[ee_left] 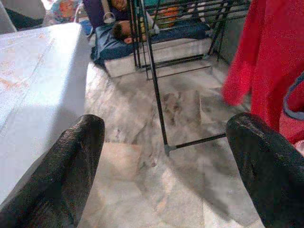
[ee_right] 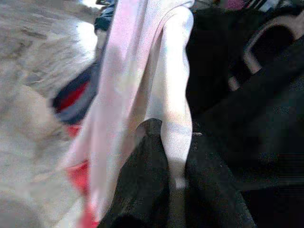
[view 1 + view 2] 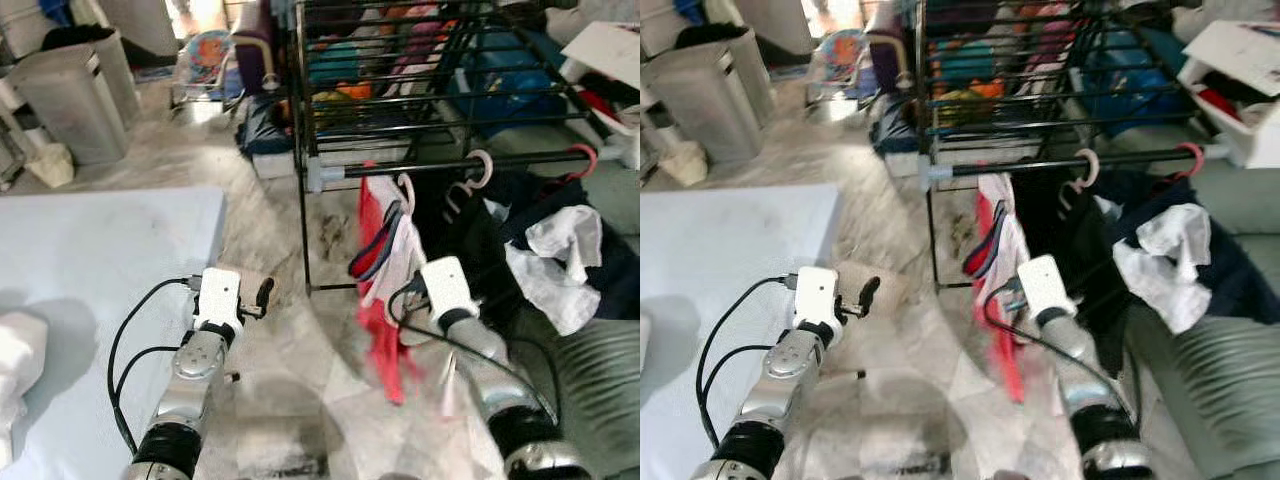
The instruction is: Hang hanger
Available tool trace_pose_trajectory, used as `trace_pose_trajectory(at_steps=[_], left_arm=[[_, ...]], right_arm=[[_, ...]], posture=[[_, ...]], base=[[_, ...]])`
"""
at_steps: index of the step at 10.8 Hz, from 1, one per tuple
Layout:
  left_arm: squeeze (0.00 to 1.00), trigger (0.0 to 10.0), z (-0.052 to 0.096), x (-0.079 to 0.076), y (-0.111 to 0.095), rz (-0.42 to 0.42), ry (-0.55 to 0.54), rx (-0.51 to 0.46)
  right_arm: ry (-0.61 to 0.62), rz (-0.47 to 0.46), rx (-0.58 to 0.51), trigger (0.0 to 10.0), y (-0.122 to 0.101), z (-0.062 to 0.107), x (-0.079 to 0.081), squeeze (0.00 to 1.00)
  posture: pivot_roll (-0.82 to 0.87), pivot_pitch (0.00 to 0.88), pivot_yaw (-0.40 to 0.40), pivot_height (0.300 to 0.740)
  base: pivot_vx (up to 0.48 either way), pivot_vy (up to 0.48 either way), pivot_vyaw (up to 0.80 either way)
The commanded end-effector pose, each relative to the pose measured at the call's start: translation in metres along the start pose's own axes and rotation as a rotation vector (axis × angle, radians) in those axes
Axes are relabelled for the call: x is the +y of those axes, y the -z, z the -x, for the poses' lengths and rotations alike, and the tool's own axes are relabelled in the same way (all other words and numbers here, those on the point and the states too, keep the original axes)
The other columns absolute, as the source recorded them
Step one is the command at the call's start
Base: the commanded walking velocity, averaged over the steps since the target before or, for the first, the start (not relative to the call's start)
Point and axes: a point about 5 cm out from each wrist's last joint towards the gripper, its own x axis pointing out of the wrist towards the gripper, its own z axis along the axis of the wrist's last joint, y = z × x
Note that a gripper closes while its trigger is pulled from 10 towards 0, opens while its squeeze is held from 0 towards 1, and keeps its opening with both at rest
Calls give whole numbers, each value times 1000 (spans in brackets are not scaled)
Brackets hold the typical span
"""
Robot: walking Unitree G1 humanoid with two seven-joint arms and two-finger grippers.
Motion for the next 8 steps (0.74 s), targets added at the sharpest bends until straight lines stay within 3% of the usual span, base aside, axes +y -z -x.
trace_pose_trajectory(at_steps=[1, 4, 6, 7, 8], left_arm=[[0, 10000, -1, 4, -5, -8, -7, -14], [0, 10000, -3, 3, -6, -3, -1, -14], [0, 10000, -3, 3, -6, -6, -2, -9], [0, 10000, -2, 4, -6, -6, -13, -7], [0, 10000, -1, 6, -5, 1, -18, -3]], right_arm=[[11, 25, -71, 10000, -19, -9, -10, 0], [1, 80, -111, 10000, -39, -23, -22, 0], [-83, 21, -103, 10000, -47, -34, 5, 0], [-150, 7, -110, 10000, -46, -32, 27, 0], [-179, -1, -117, 10000, -44, -30, 38, 0]], posture=[[-45, 0, 39, 740], [-42, 0, 38, 740], [-33, 0, 38, 740], [-22, 0, 32, 740], [-22, 0, 32, 740]], base=[[394, 0, 0], [396, 0, 0], [373, 0, 0], [0, 0, 0], [0, 0, 0]])
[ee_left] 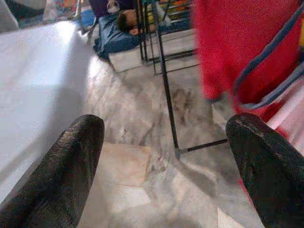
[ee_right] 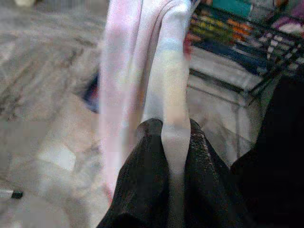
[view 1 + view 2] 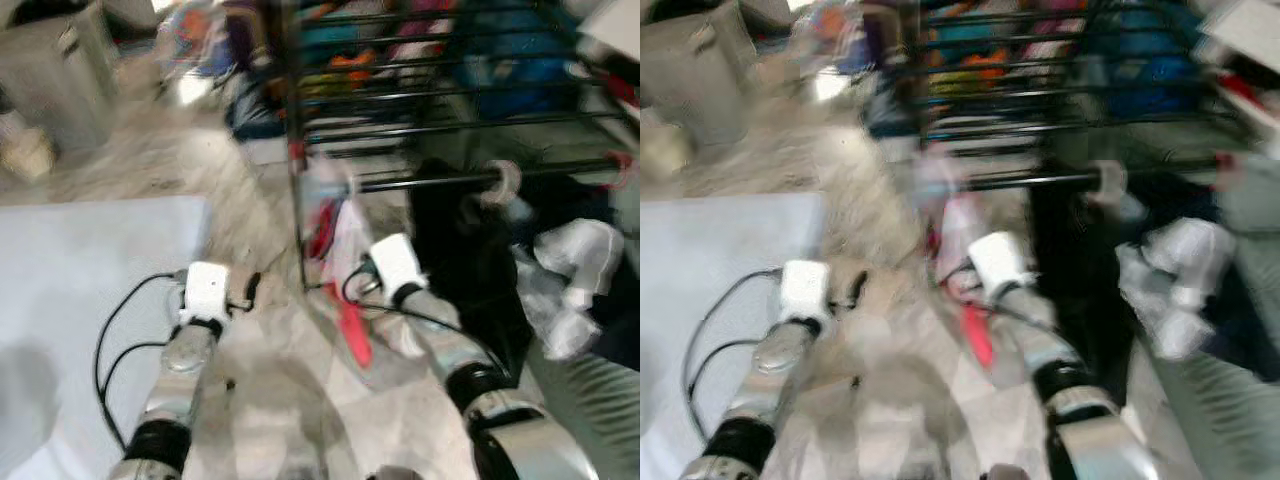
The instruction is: Hang hanger
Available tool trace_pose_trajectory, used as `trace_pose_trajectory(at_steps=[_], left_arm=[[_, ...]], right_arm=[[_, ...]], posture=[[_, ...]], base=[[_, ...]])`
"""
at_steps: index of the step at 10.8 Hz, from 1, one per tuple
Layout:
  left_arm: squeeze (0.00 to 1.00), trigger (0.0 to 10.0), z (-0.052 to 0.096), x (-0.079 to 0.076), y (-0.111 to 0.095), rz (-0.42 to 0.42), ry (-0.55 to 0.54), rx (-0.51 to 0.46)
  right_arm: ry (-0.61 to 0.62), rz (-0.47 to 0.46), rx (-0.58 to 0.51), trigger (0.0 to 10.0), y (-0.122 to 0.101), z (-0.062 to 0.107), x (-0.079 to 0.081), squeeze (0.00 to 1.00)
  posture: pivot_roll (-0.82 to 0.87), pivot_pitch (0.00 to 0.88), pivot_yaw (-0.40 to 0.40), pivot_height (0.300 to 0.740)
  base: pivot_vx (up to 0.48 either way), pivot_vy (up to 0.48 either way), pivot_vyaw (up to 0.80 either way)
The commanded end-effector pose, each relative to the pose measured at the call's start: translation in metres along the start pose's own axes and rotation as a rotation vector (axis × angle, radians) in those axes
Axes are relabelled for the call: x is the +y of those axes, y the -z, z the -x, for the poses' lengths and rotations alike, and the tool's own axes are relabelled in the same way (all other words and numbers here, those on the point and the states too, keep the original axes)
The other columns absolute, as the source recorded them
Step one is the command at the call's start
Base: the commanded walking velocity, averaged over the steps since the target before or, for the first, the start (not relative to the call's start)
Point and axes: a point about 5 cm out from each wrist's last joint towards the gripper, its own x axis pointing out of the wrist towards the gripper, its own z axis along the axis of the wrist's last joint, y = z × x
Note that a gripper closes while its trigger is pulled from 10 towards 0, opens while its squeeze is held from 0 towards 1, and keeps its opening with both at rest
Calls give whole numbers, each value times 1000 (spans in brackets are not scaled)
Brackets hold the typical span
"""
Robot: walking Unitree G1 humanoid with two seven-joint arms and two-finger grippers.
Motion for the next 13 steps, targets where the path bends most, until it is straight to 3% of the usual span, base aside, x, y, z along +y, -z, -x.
trace_pose_trajectory(at_steps=[1, 2, 5, 6, 9, 11, 13], left_arm=[[0, 10000, 6, 0, 8, -7, 4, 28], [0, 10000, 6, -2, 8, -9, 11, 34], [0, 10000, 8, -3, 8, -11, 25, 36], [0, 10000, 9, 0, 9, -15, 13, 48], [0, 10000, 10, -7, 11, -6, 35, 59], [0, 10000, 10, -10, 11, -9, 48, 65], [0, 10000, 10, -9, 11, -9, 50, 70]], right_arm=[[-9, -5, -51, 10000, -9, -2, 8, 0], [-2, -58, -64, 10000, -9, -2, 19, 0], [60, -133, -110, 10000, -22, -6, 32, 0], [132, -165, -102, 10000, -22, -6, 28, 0], [196, -238, 14, 10000, -12, -11, 23, 0], [370, -297, 82, 10000, -8, -11, 0, 0], [425, -278, 32, 10000, -14, -10, -12, 0]], posture=[[-20, 0, 33, 740], [-24, 0, 38, 740], [-13, 0, 41, 740], [-13, 0, 41, 740], [-12, 0, 37, 740], [-9, 0, 33, 740], [-8, 0, 32, 740]], base=[[0, 0, 0], [0, 0, 0], [0, 0, 0], [0, 0, 0], [0, 0, 0], [0, 0, 0], [0, 0, 0]])
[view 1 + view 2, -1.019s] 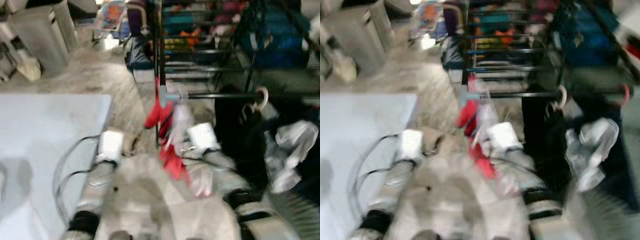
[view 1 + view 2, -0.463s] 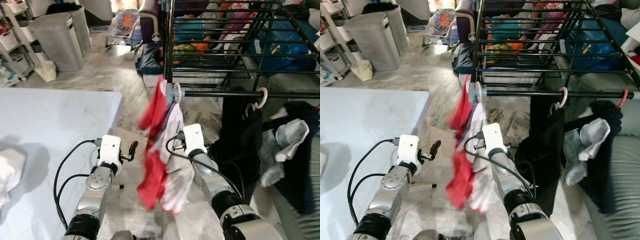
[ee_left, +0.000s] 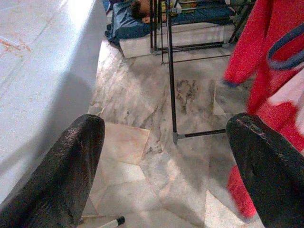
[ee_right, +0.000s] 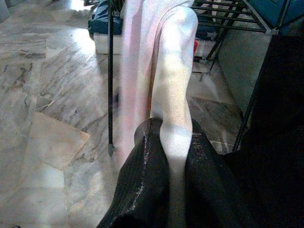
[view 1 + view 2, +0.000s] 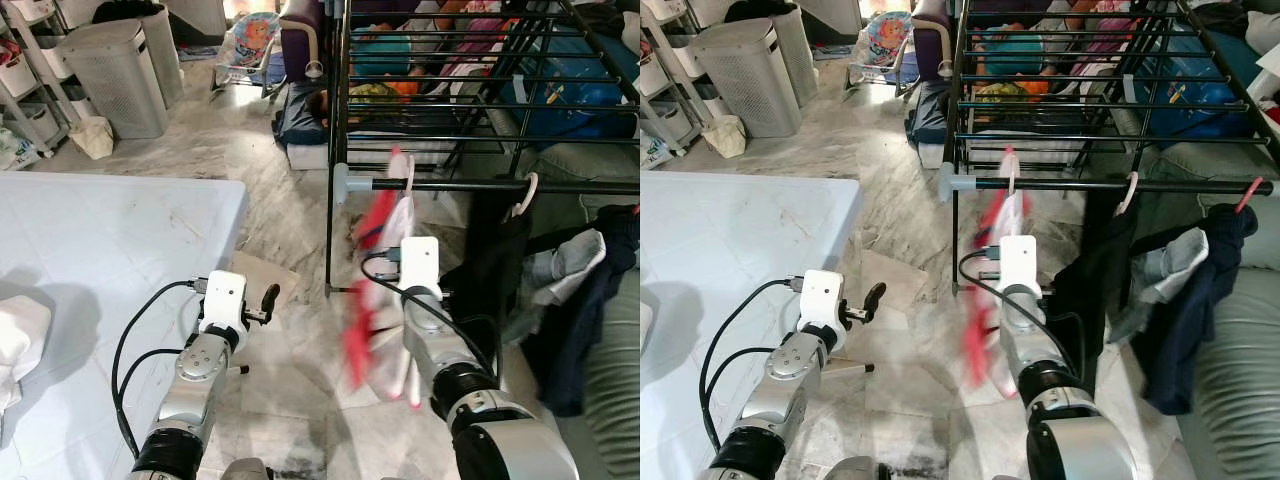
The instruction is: Hang hanger
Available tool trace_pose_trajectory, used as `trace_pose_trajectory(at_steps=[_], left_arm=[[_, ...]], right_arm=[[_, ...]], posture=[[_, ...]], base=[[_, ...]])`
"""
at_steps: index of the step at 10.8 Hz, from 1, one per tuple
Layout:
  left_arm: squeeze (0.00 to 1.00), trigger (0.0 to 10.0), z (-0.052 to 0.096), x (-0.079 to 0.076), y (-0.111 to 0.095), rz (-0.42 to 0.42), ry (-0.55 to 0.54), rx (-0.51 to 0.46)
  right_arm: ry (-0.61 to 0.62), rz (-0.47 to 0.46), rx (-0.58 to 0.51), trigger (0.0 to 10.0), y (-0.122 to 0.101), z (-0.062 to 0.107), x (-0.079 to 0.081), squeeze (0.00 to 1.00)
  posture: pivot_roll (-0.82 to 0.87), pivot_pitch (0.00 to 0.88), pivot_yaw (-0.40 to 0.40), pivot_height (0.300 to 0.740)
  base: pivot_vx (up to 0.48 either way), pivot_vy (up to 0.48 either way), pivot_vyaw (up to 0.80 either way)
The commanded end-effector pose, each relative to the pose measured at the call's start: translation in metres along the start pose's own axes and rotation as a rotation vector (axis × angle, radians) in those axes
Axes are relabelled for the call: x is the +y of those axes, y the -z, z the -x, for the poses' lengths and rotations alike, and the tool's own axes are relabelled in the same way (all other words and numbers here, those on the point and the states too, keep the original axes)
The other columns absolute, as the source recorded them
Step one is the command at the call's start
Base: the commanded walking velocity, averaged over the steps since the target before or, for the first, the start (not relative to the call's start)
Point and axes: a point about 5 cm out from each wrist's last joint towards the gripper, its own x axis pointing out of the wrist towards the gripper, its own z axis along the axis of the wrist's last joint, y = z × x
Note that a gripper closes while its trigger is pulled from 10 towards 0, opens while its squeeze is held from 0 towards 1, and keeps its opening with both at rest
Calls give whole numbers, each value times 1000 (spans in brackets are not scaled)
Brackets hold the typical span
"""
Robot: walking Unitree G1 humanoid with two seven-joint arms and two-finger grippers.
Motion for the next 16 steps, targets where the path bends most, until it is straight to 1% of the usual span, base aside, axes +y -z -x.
trace_pose_trajectory(at_steps=[1, 2, 3, 4, 5, 7, 8, 10, 11, 14, 15, 16], left_arm=[[0, 10000, 1, 3, -1, -17, -3, 3], [0, 10000, 0, 1, -1, -17, 6, 6], [0, 10000, 0, -1, 0, -19, 19, 9], [0, 10000, -1, -3, -1, -23, 26, 12], [0, 10000, 1, -3, 0, -20, 26, 19], [0, 10000, 5, -5, 5, -29, 47, 34], [0, 10000, 3, -5, 3, -28, 44, 32], [0, 10000, 2, -4, 1, -28, 43, 30], [0, 10000, 2, -4, 2, -30, 46, 33], [0, 10000, 1, -7, 2, -33, 54, 36], [0, 10000, 0, -8, 1, -32, 54, 35], [0, 10000, 0, -8, 1, -30, 52, 35]], right_arm=[[10, -9, -91, 10000, -24, -6, 0, 0], [-16, 0, -74, 10000, -23, -7, 3, 0], [-72, 22, -48, 10000, -21, -7, 11, 0], [-104, 20, -18, 10000, -21, -8, 15, 0], [-141, 23, 29, 10000, -18, -8, 22, 0], [-170, 56, 110, 10000, -8, -6, 29, 0], [-183, 61, 141, 10000, -3, -5, 30, 0], [-179, 41, 234, 10000, 12, -2, 28, 0], [-178, 35, 249, 10000, 16, -1, 26, 0], [-214, 90, 228, 10000, 14, 0, 32, 0], [-212, 63, 247, 10000, 17, 1, 32, 1000], [-210, 64, 250, 10000, 19, 1, 31, 1000]], posture=[[-10, 0, 35, 740], [-9, 0, 39, 740], [-9, 0, 39, 740], [-7, 0, 33, 740], [-6, 0, 34, 740], [-1, 0, 35, 740], [0, 0, 33, 740], [3, 0, 31, 740], [3, 0, 32, 740], [3, 0, 31, 740], [2, 0, 29, 740], [2, 0, 29, 740]], base=[[0, 0, 0], [0, 0, 0], [0, 0, 0], [0, 0, 0], [0, 0, 0], [0, 0, 0], [0, 0, 0], [0, 0, 0], [0, 0, 0], [0, 0, 0], [0, 0, 0], [0, 0, 0]])
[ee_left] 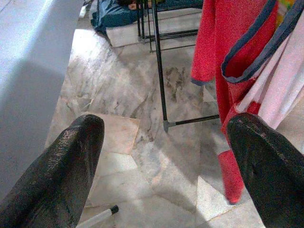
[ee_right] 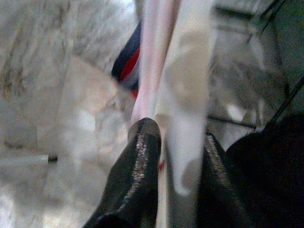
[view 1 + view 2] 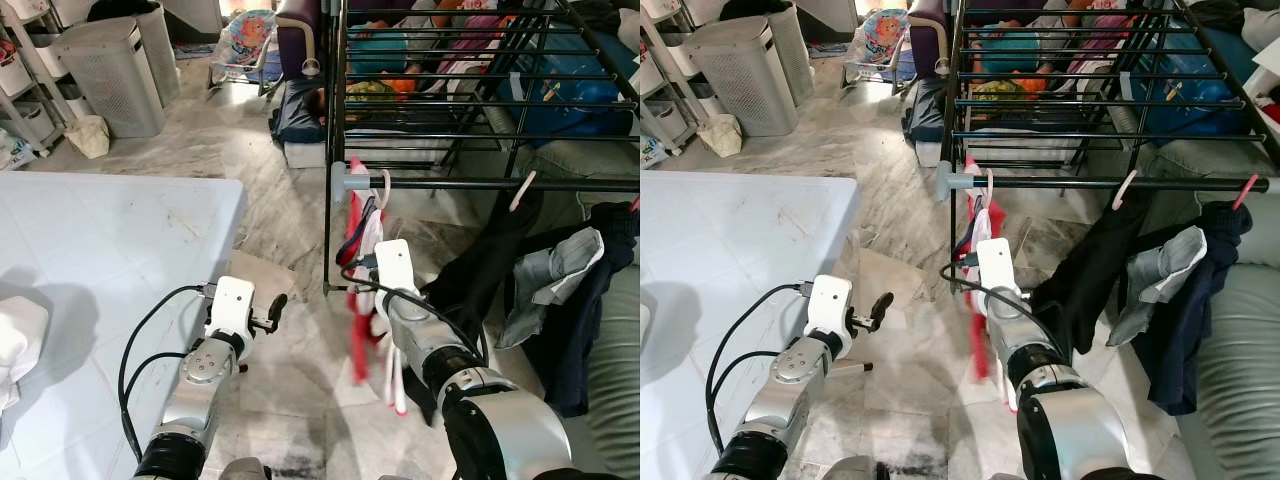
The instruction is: Hang hanger
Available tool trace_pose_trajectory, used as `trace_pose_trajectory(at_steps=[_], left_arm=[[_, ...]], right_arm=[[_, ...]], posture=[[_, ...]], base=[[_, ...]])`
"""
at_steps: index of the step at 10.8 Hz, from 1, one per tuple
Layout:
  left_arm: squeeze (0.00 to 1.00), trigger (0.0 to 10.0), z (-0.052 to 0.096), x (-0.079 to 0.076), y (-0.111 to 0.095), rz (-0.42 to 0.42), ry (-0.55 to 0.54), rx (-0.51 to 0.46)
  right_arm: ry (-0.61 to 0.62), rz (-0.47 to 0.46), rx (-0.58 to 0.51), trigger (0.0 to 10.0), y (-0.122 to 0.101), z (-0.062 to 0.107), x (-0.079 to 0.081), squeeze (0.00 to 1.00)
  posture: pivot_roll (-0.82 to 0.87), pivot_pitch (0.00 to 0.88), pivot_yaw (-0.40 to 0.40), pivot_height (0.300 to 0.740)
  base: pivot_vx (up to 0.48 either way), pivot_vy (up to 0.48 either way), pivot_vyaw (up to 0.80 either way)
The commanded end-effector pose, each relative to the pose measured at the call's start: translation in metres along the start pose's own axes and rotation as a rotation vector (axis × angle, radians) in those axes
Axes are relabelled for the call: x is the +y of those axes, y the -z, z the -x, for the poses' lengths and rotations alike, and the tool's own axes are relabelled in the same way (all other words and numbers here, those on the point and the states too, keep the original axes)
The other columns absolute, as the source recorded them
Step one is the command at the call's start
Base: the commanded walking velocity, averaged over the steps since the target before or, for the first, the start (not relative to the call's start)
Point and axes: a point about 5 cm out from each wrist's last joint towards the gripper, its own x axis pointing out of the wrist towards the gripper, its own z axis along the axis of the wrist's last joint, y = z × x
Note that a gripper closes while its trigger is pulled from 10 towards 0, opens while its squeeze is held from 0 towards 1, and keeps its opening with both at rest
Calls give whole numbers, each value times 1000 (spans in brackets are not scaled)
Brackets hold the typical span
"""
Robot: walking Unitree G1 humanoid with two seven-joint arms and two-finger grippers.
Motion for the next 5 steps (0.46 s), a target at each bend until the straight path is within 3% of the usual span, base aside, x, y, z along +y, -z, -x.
trace_pose_trajectory(at_steps=[1, 5], left_arm=[[0, 10000, -2, 0, -4, -16, 3, -6], [0, 10000, -3, -1, -1, -12, 2, 9]], right_arm=[[-8, 5, 11, 10000, 4, 1, 2, 1000], [19, 97, -173, 10000, -17, 3, -9, 1000]], posture=[[-2, 0, 29, 740], [-23, 0, 36, 740]], base=[[0, 0, 0], [0, 0, 0]])
